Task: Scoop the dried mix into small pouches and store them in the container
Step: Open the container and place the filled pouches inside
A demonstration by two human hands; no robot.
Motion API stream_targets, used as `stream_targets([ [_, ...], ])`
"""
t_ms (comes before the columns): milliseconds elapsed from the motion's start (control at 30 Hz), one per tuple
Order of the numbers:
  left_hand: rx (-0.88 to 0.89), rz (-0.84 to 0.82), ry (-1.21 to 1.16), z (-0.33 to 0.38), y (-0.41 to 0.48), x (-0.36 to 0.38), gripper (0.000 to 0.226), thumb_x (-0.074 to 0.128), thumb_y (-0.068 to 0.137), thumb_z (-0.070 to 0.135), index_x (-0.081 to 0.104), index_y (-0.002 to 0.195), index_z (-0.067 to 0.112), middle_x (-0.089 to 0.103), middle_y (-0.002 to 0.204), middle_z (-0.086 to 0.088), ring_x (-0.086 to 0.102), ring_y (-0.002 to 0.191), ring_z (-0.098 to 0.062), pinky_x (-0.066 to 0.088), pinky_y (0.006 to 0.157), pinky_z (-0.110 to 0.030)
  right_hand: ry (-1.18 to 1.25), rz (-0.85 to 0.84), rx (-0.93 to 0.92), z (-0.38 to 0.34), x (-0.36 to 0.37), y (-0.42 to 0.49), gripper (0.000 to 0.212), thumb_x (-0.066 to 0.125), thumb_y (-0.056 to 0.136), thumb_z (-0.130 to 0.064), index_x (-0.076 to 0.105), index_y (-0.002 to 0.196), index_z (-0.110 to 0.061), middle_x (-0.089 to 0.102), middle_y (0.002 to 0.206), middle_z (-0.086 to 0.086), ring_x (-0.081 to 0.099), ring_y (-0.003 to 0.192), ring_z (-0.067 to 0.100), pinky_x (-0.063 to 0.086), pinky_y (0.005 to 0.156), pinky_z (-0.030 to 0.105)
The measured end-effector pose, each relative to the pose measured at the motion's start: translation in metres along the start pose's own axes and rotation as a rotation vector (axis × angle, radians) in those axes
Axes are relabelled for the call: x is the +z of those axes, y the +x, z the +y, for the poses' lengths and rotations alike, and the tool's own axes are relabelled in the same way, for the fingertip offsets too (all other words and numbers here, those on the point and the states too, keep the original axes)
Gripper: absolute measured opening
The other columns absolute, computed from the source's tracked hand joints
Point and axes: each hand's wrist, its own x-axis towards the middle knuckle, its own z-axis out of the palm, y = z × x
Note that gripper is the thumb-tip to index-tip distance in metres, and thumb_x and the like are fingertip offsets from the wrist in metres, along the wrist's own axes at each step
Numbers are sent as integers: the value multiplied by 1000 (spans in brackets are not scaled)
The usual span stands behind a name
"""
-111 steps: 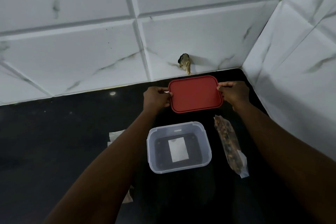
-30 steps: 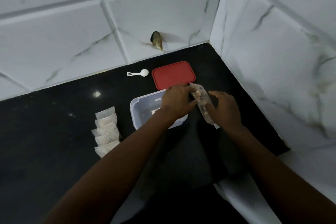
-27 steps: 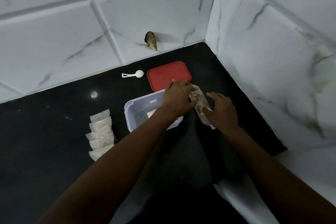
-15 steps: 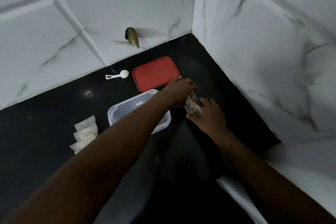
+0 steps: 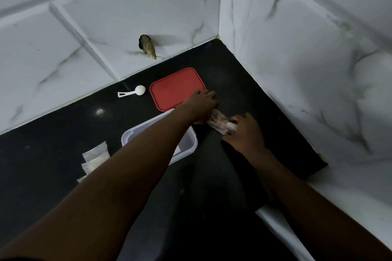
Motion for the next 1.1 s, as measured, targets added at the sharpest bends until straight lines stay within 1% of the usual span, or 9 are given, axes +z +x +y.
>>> stream_targets([
  [100, 19, 8, 15, -5, -2, 1, 64, 74, 88, 35, 49, 145, 22, 45, 151, -9, 41, 138, -27, 32, 115, -44, 14, 1, -4, 3, -3, 0, 54, 88, 71, -32, 67, 119, -17, 62, 118, 5, 62, 104, 23, 55, 87, 37],
  [200, 0, 19, -92, -12, -7, -3, 50, 75, 87, 36, 58, 132, 22, 62, 132, -4, 56, 124, -23, 35, 112, -41, 81, 29, -32, 7, -11, 2, 46, 88, 70, -33, 72, 110, -17, 70, 105, 3, 67, 93, 21, 56, 81, 35],
  [400, -67, 108, -466, -36, -33, -27, 35, 84, 79, 30, 62, 106, 30, 64, 102, 7, 62, 98, -16, 48, 84, -32, 282, 85, -86, -7, -36, 13, 39, 90, 66, -23, 75, 103, -22, 72, 97, -9, 68, 85, 9, 57, 78, 26],
  [467, -64, 151, -569, -48, -48, -37, 35, 87, 74, 29, 60, 95, 36, 63, 95, 12, 62, 90, -10, 51, 81, -29, 397, 44, -86, -16, -45, 16, 38, 90, 69, -18, 75, 103, -22, 73, 95, -10, 69, 82, 6, 60, 75, 26],
  [567, -106, 213, -703, -64, -80, -46, 40, 91, 71, 27, 61, 96, 34, 60, 89, 19, 61, 83, -3, 44, 72, -19, 637, -100, -72, -36, -61, 16, 39, 88, 75, -11, 74, 111, -19, 75, 98, -2, 72, 79, 14, 63, 64, 33],
  [700, -192, 200, -931, -80, -134, -43, 43, 93, 70, 35, 69, 105, 27, 72, 100, 11, 68, 92, -7, 51, 77, -20, 753, -337, -152, -63, -75, 20, 39, 87, 77, -9, 74, 112, -19, 78, 99, 1, 72, 78, 16, 59, 60, 28],
  [900, -284, 169, -1314, -87, -217, -15, 48, 86, 80, 20, 69, 124, 20, 77, 112, 4, 73, 101, -10, 58, 84, -20, 735, -674, -107, -102, -72, 29, 42, 83, 78, -17, 72, 119, -13, 77, 107, 6, 74, 92, 14, 58, 70, 25],
  [1000, -421, 248, -1527, -87, -247, 5, 44, 83, 83, 18, 68, 124, 18, 75, 115, 2, 73, 99, -8, 58, 77, -19, 900, -722, -14, -120, -64, 26, 42, 78, 75, -17, 70, 116, -10, 77, 103, 8, 75, 91, 14, 59, 69, 23],
  [1100, -570, 400, -1765, -77, -264, 20, 34, 78, 86, 11, 69, 119, 12, 73, 119, -9, 72, 100, -13, 60, 78, -22, 992, -642, 36, -133, -53, 23, 31, 75, 83, -7, 70, 113, -6, 77, 107, 15, 76, 95, 21, 62, 74, 26],
])
